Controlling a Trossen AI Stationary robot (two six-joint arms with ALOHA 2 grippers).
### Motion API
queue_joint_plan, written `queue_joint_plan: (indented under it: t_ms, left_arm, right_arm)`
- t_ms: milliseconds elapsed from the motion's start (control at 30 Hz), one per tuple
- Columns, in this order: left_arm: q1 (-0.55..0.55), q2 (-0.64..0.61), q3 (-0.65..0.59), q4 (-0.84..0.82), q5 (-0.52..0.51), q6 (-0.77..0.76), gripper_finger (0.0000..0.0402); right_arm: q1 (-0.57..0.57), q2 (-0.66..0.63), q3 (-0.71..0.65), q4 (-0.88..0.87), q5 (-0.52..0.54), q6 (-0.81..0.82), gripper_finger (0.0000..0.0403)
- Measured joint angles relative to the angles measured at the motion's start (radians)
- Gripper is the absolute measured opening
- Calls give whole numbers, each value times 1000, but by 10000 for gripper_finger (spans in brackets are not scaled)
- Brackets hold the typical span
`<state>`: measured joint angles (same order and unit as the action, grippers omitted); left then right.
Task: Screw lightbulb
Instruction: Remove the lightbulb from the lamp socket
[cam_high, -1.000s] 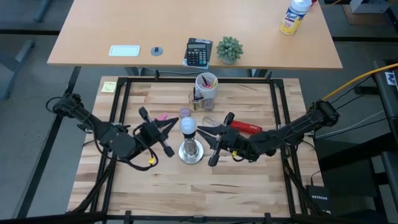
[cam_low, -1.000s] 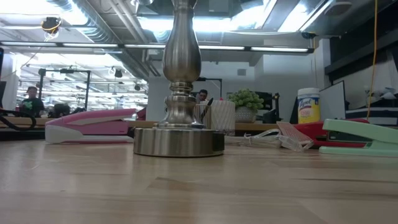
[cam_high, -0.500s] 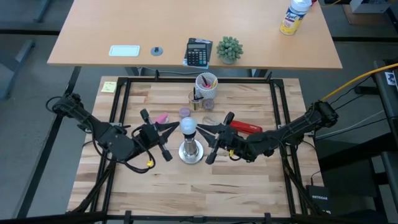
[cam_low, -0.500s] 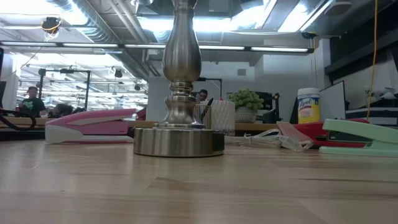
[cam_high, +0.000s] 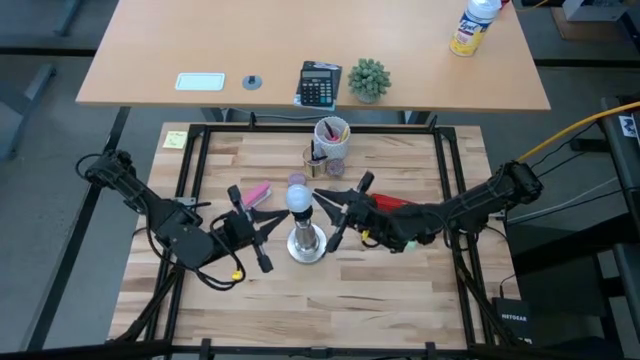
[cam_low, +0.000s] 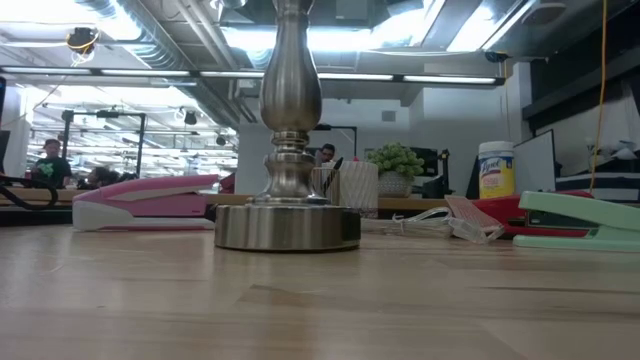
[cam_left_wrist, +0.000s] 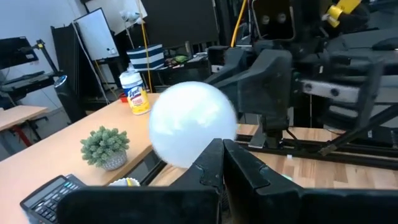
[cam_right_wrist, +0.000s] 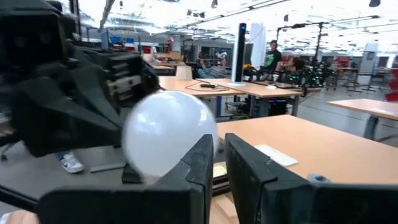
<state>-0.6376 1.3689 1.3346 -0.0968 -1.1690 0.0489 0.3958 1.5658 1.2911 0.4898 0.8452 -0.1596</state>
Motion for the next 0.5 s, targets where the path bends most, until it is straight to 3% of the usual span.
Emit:
queue_joint_plan:
  t_ms: [200, 500]
  left_arm:
    - [-24, 0, 0, 2, -9, 7, 1]
    - [-46, -1, 0, 3, -168, 31, 1]
  right_arm:
    - [2, 0, 0, -8, 33, -2, 48]
    - [13, 0, 0, -23, 53, -8, 48]
